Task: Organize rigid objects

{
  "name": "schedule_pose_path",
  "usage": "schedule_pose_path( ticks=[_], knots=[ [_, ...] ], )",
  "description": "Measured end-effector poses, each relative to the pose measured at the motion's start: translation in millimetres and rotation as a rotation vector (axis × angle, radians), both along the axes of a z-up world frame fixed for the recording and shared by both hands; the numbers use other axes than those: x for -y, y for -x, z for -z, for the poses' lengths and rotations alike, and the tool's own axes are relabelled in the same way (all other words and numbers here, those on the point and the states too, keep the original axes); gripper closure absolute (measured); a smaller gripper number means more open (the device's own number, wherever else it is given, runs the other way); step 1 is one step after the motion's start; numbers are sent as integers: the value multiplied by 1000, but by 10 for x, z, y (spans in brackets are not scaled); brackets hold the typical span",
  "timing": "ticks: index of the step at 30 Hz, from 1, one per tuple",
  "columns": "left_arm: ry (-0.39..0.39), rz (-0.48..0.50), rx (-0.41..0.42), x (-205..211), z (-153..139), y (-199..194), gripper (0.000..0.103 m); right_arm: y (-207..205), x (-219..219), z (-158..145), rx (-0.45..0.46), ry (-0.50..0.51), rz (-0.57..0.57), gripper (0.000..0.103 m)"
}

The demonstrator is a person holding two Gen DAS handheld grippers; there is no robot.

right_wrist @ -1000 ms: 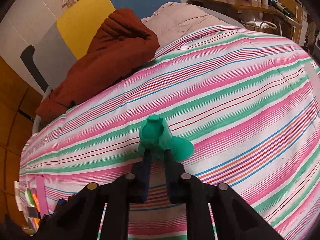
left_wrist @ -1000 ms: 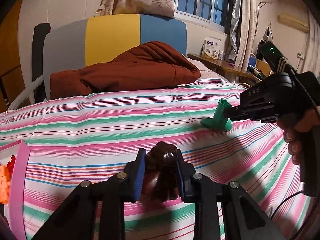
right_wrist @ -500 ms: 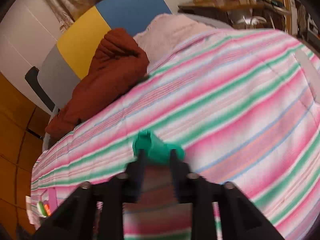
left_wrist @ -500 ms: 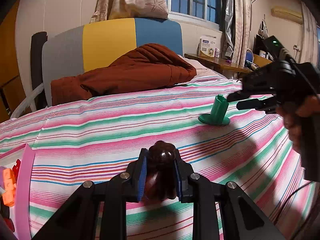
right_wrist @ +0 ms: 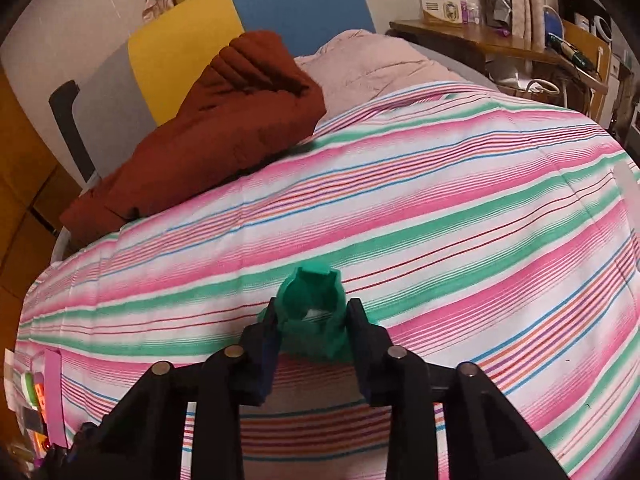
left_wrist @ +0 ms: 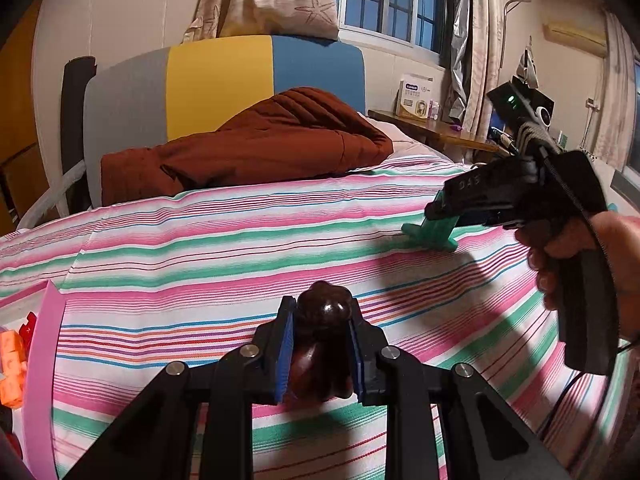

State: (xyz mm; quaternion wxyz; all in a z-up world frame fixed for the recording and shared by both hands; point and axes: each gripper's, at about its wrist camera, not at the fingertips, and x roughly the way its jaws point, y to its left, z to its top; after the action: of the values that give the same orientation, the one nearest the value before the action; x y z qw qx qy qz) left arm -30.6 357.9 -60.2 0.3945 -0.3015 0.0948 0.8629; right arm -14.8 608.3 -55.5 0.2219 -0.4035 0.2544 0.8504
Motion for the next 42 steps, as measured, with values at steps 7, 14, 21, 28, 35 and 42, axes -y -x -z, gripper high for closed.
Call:
schedule_pose_path(
  ticks=[7, 14, 21, 28, 35, 42],
  knots=[
    [5, 6, 6, -20, -1, 7, 79, -293, 146, -271, -22, 90, 57, 73],
    [1, 9, 41, 80, -67, 3, 86, -212, 266, -198, -21, 131, -2, 73],
    [-62, -40, 130, 406, -106, -73, 87, -196, 237, -136, -24, 146, -10, 73],
    [-113, -62, 148, 891, -297, -290, 87, -186, 241, -136, -40, 158, -30, 73],
    [-165, -164, 166, 1629, -459, -377, 87, -167, 363, -169, -48, 129, -76, 73],
    [-157, -296, 149, 2295, -504, -368, 87, -141, 512, -230, -58, 86, -117, 73]
  ],
)
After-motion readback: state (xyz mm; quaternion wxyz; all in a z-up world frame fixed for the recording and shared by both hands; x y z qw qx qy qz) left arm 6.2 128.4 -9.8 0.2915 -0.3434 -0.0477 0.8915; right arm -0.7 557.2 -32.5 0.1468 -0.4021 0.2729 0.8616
